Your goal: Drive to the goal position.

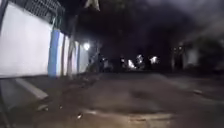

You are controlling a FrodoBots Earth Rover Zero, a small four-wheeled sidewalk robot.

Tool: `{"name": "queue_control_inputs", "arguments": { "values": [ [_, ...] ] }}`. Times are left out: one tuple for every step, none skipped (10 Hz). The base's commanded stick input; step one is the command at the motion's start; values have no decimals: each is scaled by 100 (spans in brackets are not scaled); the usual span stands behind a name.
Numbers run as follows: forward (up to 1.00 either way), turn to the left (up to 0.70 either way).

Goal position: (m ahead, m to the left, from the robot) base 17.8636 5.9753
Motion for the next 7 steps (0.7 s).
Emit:
{"name": "queue_control_inputs", "arguments": {
  "values": [
    [70,-35],
    [70,-35],
    [70,-35],
    [70,-35],
    [70,-35],
    [70,-35],
    [70,-35]
  ]
}}
